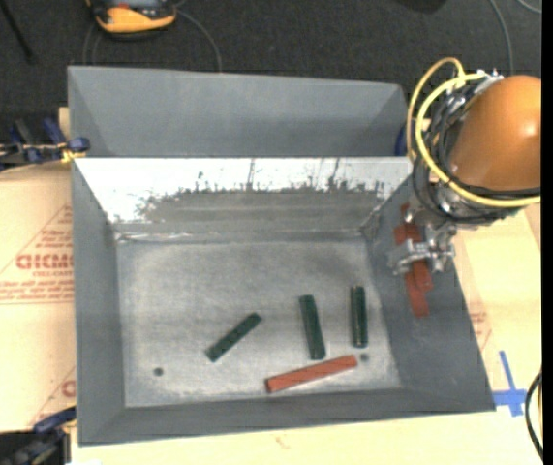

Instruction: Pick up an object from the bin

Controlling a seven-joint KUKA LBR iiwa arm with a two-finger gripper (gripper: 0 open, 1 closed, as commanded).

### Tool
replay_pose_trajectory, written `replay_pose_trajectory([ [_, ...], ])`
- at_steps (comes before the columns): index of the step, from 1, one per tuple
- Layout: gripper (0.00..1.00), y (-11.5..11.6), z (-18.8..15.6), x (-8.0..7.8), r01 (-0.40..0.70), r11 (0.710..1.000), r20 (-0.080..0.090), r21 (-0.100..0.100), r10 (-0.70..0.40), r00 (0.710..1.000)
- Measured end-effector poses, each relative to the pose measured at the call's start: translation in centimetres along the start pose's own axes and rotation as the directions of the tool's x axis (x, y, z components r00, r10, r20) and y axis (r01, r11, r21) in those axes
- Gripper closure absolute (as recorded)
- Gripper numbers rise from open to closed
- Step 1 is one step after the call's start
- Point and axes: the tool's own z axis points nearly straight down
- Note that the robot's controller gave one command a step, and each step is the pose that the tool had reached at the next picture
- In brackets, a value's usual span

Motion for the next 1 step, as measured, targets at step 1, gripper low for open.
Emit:
replay_pose_trajectory([
  [1,1.00,1.71,-5.33,0.11,-0.071,0.997,0.002,-0.011,0.071,0.997],
])
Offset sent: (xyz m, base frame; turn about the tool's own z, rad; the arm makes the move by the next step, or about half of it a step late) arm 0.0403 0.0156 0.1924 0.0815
